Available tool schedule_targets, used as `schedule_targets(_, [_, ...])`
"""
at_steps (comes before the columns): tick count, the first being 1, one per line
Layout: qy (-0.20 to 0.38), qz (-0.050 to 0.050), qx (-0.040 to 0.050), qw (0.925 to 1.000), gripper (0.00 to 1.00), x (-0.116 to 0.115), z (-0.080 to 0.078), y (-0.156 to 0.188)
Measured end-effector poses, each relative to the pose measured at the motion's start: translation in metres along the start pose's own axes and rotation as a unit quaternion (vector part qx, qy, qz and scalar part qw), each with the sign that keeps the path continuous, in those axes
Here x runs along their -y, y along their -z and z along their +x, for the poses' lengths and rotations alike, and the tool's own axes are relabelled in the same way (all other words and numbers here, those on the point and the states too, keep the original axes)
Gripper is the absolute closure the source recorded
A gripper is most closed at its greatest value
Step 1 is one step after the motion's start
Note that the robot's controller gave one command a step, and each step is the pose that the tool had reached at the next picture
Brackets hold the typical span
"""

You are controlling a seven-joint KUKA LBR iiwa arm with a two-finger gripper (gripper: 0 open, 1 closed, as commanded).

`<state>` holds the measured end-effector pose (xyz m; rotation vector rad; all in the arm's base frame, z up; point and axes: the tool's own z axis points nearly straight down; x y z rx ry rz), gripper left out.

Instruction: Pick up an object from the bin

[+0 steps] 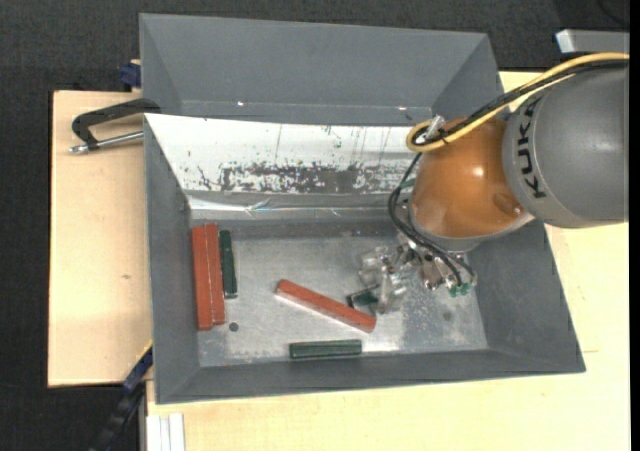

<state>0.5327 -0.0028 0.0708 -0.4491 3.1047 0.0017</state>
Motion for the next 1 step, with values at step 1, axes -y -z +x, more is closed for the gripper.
schedule_targets(1, [0.006, 0.000, 0.0004, 1.0000, 1.00, -0.0093, 0.0019, 0.1405])
